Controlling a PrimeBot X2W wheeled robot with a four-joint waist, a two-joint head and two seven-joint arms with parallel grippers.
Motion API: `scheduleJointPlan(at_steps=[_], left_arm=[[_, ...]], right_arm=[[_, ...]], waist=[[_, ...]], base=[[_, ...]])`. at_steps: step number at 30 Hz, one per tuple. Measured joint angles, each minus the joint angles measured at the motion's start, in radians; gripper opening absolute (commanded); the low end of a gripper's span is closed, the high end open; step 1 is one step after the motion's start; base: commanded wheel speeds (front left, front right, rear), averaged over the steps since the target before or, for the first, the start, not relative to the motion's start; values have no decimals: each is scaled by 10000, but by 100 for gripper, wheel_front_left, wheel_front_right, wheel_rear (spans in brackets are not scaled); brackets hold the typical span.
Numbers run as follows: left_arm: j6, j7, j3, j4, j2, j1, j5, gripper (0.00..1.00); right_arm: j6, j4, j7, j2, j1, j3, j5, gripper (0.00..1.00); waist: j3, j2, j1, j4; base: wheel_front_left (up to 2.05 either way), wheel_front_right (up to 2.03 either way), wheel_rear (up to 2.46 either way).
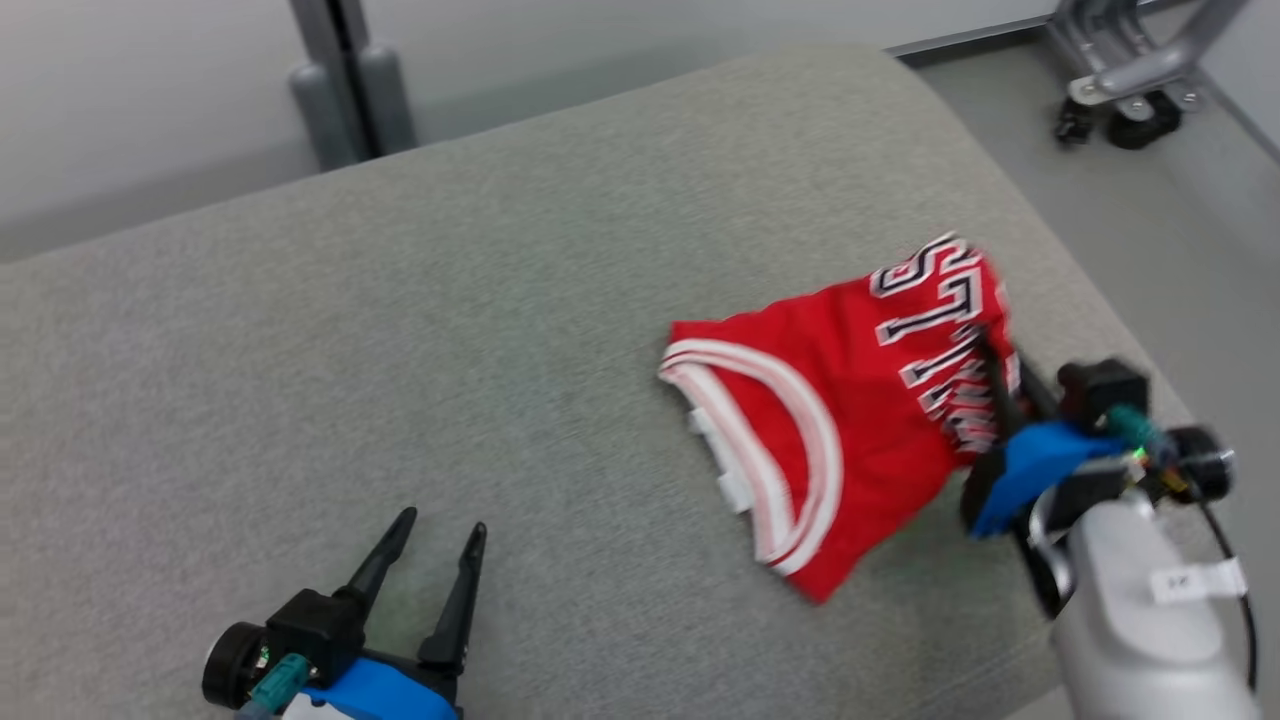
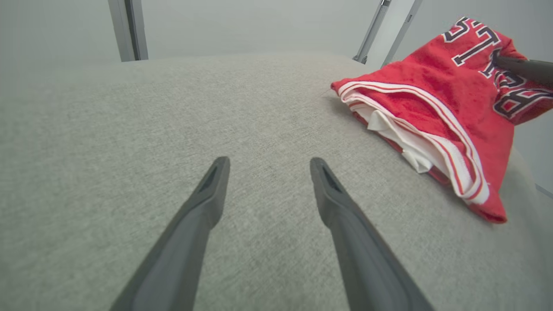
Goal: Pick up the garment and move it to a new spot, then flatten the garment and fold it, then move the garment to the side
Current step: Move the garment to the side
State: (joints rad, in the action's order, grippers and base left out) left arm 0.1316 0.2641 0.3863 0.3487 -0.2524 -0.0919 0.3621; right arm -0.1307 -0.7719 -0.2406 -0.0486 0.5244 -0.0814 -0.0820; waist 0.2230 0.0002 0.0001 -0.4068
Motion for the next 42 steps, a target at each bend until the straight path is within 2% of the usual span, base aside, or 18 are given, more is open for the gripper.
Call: scheduleJointPlan(at_steps=[6, 12, 13, 14, 15, 19, 22, 28, 34, 39, 42], left_arm=[[0, -2, 82, -176, -606, -178, 272, 100], [0, 2, 65, -351, -947, -367, 462, 100], [2, 4, 73, -389, -978, -383, 485, 100], [2, 13, 73, -420, -1009, -396, 497, 100], [2, 17, 65, -437, -1039, -419, 516, 100], [8, 17, -107, -395, -1085, -541, 552, 100], [6, 15, -305, -232, -1001, -544, 529, 100], [6, 0, -874, 128, -575, -401, 305, 100], [6, 0, -1503, 428, -59, -346, -46, 100], [4, -2, -2213, 840, 405, -275, -382, 100], [6, -2, -2431, 1035, 571, -172, -562, 100]], right_arm=[[-2, 1114, 1028, 0, 776, -3187, -2851, 0], [-2, 2280, 1603, 4, 852, -5053, -4257, 0], [-4, 2429, 1615, 12, 862, -5271, -4358, 13], [-6, 2564, 1649, 25, 888, -5542, -4372, 13], [-6, 2635, 1659, 12, 928, -5756, -4366, 100], [-2, 2800, 1005, 0, 1239, -6006, -4180, 100], [-2, 2625, 384, -2, 1289, -5626, -3791, 100], [-2, 1919, -138, 0, 1316, -3647, -2347, 100], [0, 2297, -209, -6, 330, -1455, -426, 100], [-2, 2508, -209, 6, -1031, -104, 1011, 100], [-2, 2326, -209, 15, -1611, 188, 1509, 100]], waist=[[580, 0, 1, 822], [1114, 0, 0, 1508], [1190, 0, 0, 1590], [1261, 0, 0, 1663], [1327, 0, 0, 1727], [1409, -1, 1, 1896], [1258, -1, 0, 1955], [744, -1, 0, 2123], [114, -2, -2, 2548], [-430, -2, -2, 3108], [-693, -3, -2, 3347]], base=[[0, 0, 0], [0, 0, 0], [0, 0, 0], [0, 0, 0], [0, 0, 0], [0, 0, 0], [0, 0, 0], [0, 0, 0], [0, 0, 0], [0, 0, 0], [0, 0, 0]])
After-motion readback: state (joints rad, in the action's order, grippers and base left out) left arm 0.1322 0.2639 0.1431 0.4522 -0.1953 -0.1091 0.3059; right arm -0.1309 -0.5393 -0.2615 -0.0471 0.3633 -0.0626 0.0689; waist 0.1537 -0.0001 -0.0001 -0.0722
